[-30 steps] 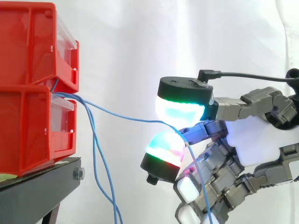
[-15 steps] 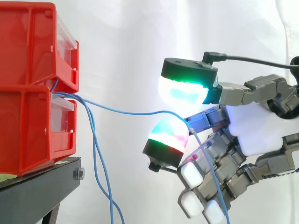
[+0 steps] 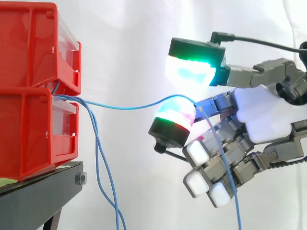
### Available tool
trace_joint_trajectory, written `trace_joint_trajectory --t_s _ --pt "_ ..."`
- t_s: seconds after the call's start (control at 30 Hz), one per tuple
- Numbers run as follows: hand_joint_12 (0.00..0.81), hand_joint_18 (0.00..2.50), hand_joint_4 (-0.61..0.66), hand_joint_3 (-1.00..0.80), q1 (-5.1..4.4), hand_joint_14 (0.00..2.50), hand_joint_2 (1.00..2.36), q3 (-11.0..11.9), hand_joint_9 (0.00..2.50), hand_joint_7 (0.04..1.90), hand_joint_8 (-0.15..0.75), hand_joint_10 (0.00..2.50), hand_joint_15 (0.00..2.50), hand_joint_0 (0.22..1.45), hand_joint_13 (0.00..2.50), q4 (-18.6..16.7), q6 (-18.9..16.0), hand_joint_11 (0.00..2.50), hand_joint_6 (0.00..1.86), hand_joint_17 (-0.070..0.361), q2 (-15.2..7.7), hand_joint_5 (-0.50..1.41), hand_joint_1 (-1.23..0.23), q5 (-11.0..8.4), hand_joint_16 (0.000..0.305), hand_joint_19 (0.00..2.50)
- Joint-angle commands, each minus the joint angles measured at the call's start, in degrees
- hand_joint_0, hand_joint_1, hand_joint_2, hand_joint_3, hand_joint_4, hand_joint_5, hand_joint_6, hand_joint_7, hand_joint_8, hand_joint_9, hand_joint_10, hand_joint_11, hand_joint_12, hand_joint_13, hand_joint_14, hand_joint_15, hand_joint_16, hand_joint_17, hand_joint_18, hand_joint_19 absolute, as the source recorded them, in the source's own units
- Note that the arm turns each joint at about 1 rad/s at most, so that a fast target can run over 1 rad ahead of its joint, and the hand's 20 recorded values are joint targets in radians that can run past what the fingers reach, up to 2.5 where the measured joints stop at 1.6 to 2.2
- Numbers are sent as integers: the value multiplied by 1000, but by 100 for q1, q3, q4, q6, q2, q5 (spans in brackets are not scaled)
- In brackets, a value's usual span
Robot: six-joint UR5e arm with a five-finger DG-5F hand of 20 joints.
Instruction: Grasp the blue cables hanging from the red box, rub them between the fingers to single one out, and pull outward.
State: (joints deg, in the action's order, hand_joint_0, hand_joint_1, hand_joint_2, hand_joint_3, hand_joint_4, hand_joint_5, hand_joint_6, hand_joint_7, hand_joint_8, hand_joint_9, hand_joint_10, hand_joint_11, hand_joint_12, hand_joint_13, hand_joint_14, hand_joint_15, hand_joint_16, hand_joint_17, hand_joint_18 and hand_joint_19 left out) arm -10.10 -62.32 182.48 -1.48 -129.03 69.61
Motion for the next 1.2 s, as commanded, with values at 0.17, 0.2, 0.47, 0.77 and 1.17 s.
trace_joint_trajectory --t_s 0.17,0.2,0.47,0.77,1.17 --pt "385 647 29 -317 -1 23 1011 0 966 1171 266 14 566 550 803 121 -89 480 835 109 27 -127 -560 -9 49 630" --pt "385 647 30 -306 -1 20 1012 0 966 1173 268 16 568 555 804 129 -98 469 835 109 27 -127 -550 -9 48 632" --pt "397 666 46 -292 8 21 1012 0 972 1176 279 14 562 563 815 393 -142 480 835 114 88 -126 -616 -9 51 604" --pt "406 701 117 -162 26 20 1014 0 950 1186 299 14 553 595 823 481 -151 535 882 118 106 -158 -743 -9 53 566" --pt "375 658 112 -312 26 20 1013 0 891 1084 275 15 562 610 780 490 -186 540 899 107 97 -176 -784 -17 47 573"
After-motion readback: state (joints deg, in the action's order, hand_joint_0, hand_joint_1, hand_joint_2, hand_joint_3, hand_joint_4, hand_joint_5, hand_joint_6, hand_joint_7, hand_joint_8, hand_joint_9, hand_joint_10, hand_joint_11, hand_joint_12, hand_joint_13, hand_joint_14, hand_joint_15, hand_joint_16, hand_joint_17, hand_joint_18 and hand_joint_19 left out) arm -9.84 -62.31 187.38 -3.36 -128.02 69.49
